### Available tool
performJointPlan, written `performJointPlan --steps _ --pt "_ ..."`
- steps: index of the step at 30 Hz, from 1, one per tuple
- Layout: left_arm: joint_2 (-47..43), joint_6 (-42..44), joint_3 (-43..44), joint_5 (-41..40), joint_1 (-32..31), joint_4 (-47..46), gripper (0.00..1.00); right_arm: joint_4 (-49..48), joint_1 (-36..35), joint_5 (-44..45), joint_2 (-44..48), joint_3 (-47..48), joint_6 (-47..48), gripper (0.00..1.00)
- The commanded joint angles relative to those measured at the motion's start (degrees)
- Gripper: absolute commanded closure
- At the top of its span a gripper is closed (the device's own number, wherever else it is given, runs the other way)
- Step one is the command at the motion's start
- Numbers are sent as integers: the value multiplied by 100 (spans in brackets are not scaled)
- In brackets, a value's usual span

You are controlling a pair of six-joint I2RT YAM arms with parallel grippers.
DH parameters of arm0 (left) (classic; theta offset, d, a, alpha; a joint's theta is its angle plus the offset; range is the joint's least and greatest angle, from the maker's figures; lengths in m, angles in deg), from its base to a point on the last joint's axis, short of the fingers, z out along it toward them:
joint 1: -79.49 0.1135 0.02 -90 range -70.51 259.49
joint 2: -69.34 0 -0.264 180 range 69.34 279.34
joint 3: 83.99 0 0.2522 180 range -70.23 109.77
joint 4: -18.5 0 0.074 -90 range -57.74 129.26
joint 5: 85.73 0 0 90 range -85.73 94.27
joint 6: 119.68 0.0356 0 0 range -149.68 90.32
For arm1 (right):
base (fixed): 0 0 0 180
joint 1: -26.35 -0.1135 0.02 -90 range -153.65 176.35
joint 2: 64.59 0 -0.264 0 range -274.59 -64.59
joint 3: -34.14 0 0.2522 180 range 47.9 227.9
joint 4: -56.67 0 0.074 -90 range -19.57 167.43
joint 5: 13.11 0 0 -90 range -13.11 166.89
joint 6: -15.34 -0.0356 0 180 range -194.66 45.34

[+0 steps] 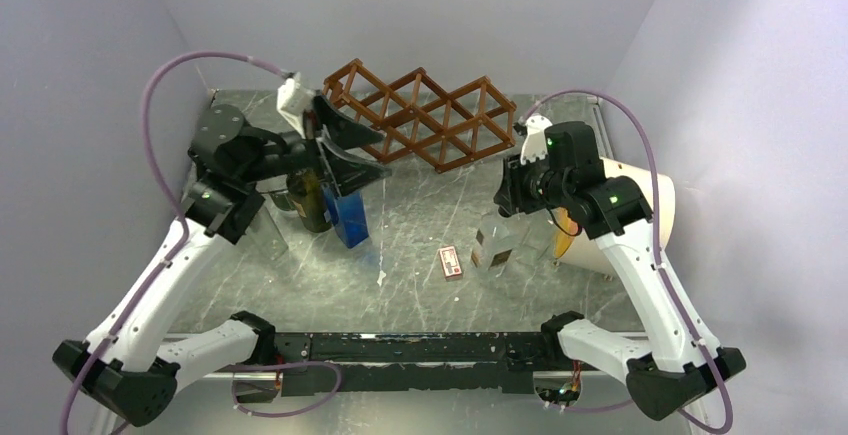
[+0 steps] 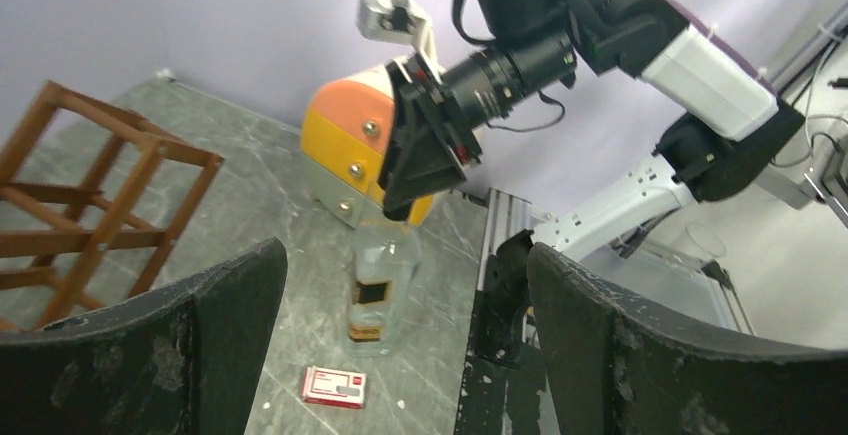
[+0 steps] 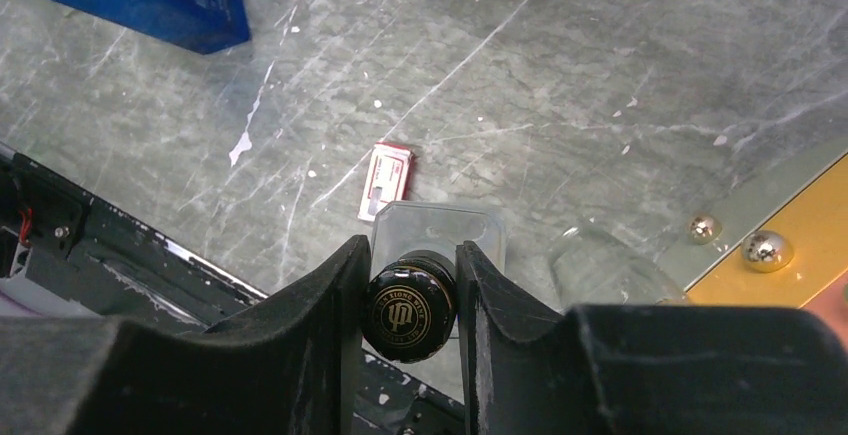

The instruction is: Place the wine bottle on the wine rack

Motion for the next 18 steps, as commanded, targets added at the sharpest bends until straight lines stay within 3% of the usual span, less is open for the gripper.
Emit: performJointPlan --steps 1,3,7,12,15,18 --pt "242 581 -286 -521 -733 -530 6 -804 -36 188 -92 521 -89 100" --pt "348 1021 -421 -712 -1147 -647 0 -952 -33 330 -126 600 -166 100" --pt "700 1675 -682 -1185 -1936 -984 0 -1146 -34 355 -128 684 -275 100" --pt "1288 1965 -1118 -1764 -2516 -1759 1 -1365 -33 362 -12 721 -497 100" --pt "1759 1938 -1078 -2631 -2821 -1970 0 -1432 -33 344 76 766 -629 100" --pt "2231 2519 -963 -2969 -3050 -2050 0 -1530 -33 344 173 794 -795 100"
